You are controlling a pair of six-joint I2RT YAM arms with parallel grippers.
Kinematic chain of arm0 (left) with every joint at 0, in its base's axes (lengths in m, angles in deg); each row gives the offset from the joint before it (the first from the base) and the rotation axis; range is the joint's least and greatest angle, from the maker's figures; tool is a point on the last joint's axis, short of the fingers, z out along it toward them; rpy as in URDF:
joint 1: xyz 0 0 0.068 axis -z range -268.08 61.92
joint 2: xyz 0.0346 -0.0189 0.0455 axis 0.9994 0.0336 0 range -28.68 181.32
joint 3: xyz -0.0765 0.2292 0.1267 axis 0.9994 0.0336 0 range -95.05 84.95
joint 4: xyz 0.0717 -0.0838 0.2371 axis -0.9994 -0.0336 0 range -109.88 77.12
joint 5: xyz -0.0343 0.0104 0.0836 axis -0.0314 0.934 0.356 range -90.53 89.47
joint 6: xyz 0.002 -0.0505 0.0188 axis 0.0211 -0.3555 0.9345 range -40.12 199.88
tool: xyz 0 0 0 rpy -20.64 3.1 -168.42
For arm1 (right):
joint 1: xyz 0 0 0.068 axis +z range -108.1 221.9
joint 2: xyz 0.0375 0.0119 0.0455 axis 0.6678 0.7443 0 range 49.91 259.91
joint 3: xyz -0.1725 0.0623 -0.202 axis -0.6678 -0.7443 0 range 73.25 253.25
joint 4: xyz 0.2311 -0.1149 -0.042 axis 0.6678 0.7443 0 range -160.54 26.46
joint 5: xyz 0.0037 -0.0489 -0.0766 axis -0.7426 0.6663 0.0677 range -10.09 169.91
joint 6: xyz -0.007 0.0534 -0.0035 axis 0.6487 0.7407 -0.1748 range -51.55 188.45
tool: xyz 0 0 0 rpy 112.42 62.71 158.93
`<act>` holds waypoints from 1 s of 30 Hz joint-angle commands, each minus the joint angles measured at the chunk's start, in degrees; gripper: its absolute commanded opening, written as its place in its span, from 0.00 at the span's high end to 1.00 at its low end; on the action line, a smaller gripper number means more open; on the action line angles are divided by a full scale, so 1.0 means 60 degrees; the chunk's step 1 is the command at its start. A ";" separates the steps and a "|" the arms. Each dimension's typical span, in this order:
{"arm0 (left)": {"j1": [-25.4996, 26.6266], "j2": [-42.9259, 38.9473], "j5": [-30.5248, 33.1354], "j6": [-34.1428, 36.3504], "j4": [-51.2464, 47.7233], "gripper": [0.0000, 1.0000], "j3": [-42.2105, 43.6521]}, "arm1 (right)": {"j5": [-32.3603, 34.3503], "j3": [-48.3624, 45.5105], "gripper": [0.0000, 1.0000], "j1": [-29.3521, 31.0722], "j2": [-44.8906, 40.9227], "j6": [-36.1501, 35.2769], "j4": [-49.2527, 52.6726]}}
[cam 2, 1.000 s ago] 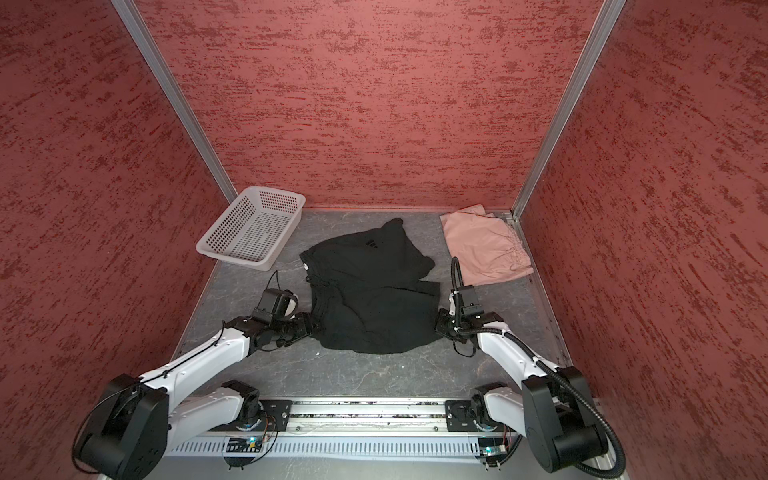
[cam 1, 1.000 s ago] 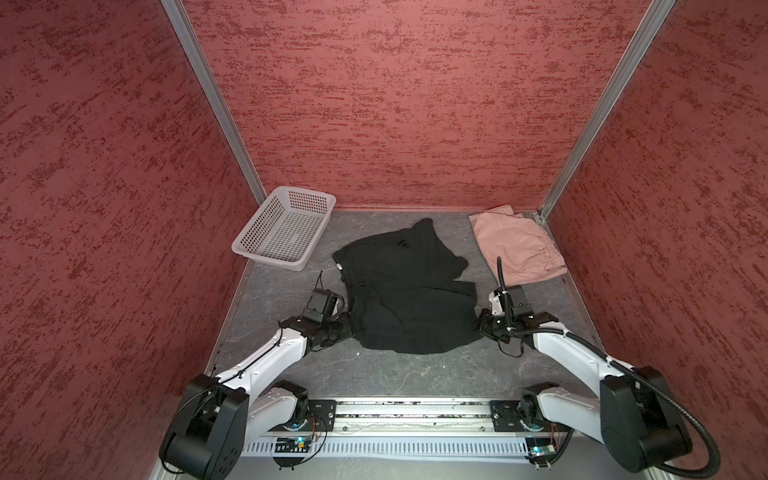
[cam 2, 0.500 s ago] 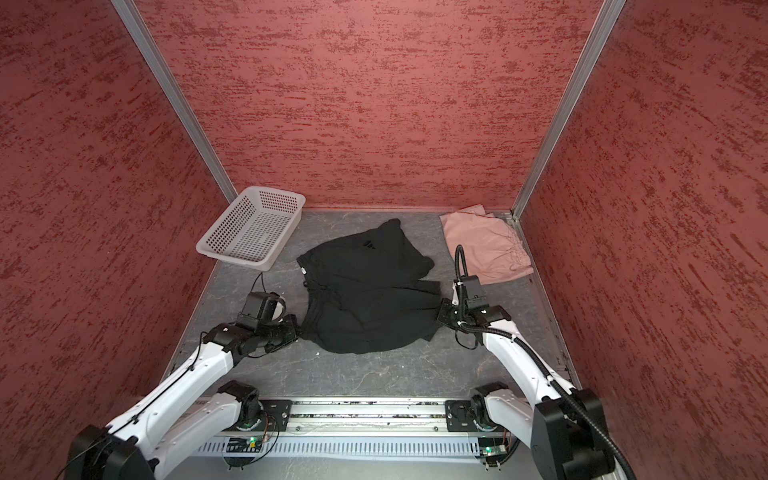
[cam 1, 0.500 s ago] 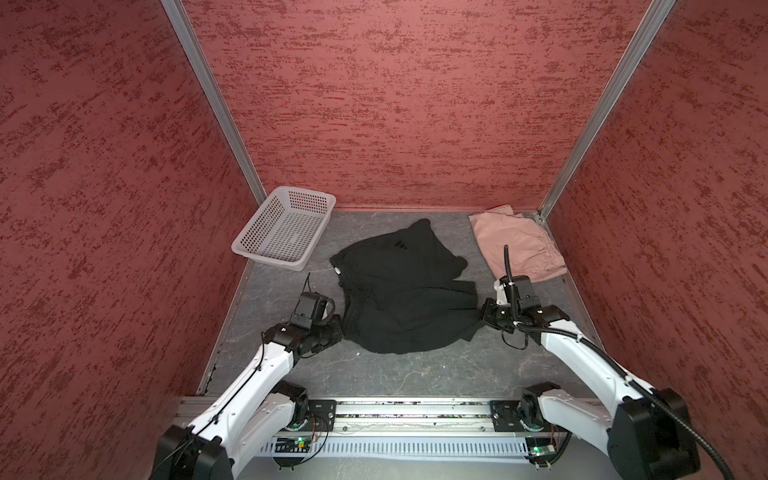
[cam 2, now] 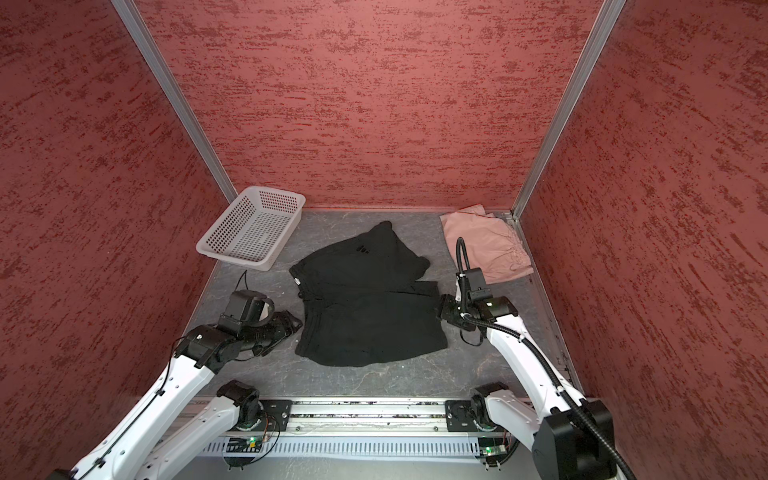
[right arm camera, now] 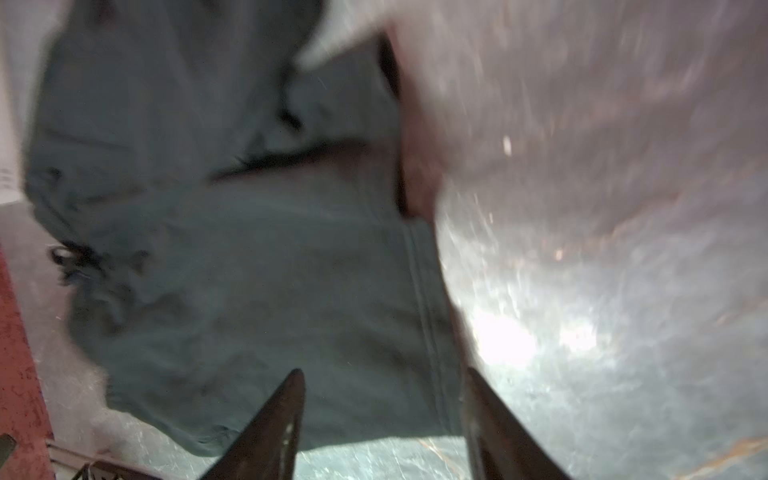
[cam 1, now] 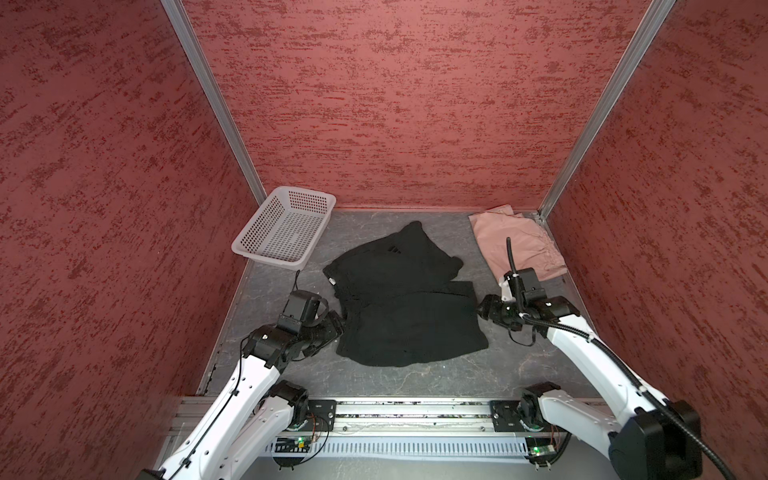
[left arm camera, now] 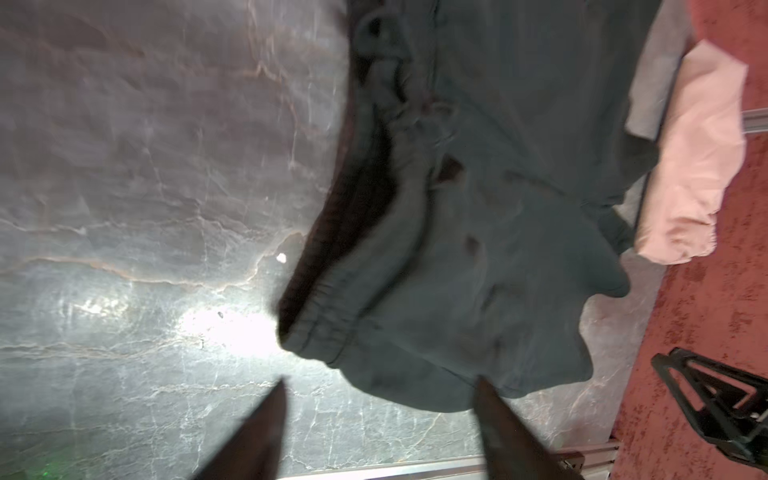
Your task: Fold and stack the shorts
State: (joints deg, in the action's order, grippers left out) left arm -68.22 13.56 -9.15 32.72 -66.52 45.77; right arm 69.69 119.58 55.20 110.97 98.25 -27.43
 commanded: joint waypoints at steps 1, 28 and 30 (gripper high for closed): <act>-0.0072 0.0437 0.0135 0.0235 0.0172 0.01 -0.0044 | 0.0268 0.0680 0.32 0.0034 0.0907 -0.1043 -0.1452; -0.0553 0.1314 0.0050 0.1141 0.2554 0.01 0.0614 | -0.1544 1.5231 0.74 0.0631 1.5202 -0.3781 -0.2591; -0.0556 0.1479 0.0080 0.1211 0.2605 0.01 0.0583 | -0.1366 1.5203 1.00 0.0585 1.5182 -0.3546 -0.2766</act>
State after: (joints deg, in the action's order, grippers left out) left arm -71.41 21.65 -9.17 38.58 -52.32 49.64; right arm 61.45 208.69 58.68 202.74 76.09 -44.02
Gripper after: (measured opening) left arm 0.994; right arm 0.075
